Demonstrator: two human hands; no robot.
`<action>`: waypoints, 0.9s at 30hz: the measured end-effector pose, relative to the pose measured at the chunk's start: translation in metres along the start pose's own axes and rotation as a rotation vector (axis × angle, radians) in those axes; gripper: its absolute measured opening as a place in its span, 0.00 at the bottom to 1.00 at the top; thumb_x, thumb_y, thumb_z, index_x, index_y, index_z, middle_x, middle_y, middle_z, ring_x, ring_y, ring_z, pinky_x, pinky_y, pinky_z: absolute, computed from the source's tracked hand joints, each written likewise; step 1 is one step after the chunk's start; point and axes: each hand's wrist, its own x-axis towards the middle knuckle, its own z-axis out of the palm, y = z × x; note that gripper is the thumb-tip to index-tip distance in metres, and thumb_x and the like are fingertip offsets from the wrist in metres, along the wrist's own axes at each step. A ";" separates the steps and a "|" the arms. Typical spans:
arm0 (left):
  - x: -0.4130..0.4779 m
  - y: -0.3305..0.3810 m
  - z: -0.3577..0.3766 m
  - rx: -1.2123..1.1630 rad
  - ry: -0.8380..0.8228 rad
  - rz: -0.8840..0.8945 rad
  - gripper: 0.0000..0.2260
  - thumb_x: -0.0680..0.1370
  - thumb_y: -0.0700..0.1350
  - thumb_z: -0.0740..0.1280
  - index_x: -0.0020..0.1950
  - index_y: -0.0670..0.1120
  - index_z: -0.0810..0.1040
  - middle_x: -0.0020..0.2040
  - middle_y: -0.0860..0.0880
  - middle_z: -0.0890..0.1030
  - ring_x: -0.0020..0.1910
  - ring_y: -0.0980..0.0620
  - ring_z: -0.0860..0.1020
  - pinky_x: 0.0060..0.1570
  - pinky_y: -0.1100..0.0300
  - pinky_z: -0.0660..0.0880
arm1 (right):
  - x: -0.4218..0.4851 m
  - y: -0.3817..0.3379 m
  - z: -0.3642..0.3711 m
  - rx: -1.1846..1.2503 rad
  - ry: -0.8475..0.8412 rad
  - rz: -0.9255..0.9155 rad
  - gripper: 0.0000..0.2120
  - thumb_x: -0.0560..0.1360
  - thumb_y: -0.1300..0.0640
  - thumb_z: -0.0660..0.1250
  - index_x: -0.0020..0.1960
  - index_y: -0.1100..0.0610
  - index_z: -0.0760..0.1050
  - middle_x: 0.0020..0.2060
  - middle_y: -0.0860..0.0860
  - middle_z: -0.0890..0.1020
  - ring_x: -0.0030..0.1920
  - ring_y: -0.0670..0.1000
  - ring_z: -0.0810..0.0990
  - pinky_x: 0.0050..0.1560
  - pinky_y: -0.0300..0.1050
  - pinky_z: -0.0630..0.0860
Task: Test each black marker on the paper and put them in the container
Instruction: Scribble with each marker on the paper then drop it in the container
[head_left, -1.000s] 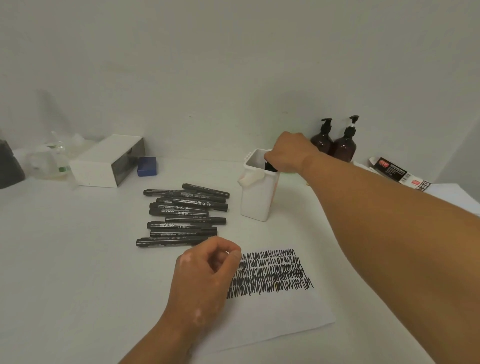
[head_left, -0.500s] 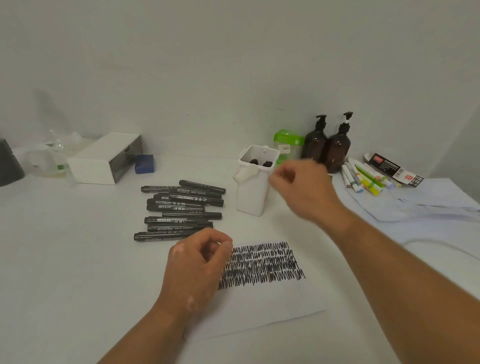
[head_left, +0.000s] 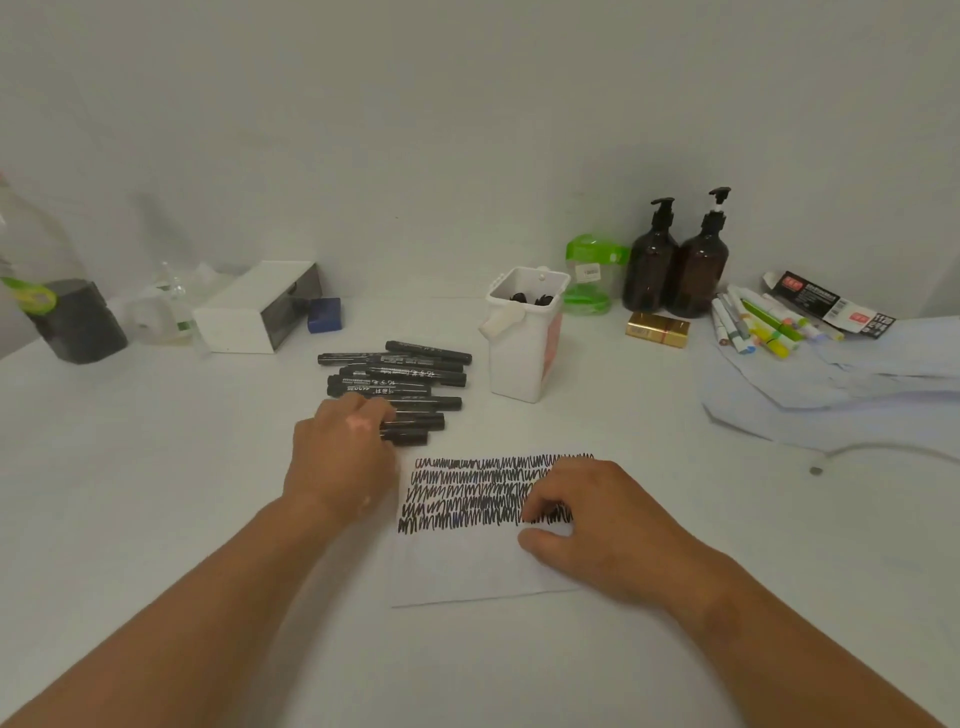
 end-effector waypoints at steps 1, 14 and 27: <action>0.003 -0.003 0.000 0.043 -0.037 0.002 0.15 0.77 0.43 0.66 0.63 0.52 0.78 0.57 0.50 0.79 0.59 0.46 0.74 0.61 0.48 0.68 | 0.000 0.000 -0.001 0.005 -0.001 0.007 0.08 0.73 0.44 0.72 0.47 0.46 0.83 0.45 0.40 0.80 0.48 0.41 0.76 0.53 0.36 0.73; -0.013 -0.012 -0.024 -0.198 -0.152 0.065 0.04 0.80 0.47 0.67 0.53 0.52 0.80 0.44 0.57 0.79 0.40 0.58 0.75 0.43 0.61 0.70 | -0.006 0.023 -0.026 0.070 -0.122 0.128 0.05 0.66 0.44 0.76 0.41 0.42 0.84 0.40 0.39 0.83 0.44 0.35 0.79 0.42 0.30 0.74; -0.032 0.020 -0.029 -1.592 -0.523 -0.259 0.12 0.71 0.34 0.72 0.53 0.41 0.77 0.43 0.37 0.79 0.39 0.41 0.80 0.40 0.52 0.81 | 0.001 -0.026 0.000 0.459 0.018 0.027 0.17 0.67 0.33 0.72 0.49 0.37 0.71 0.42 0.34 0.85 0.39 0.41 0.79 0.39 0.30 0.71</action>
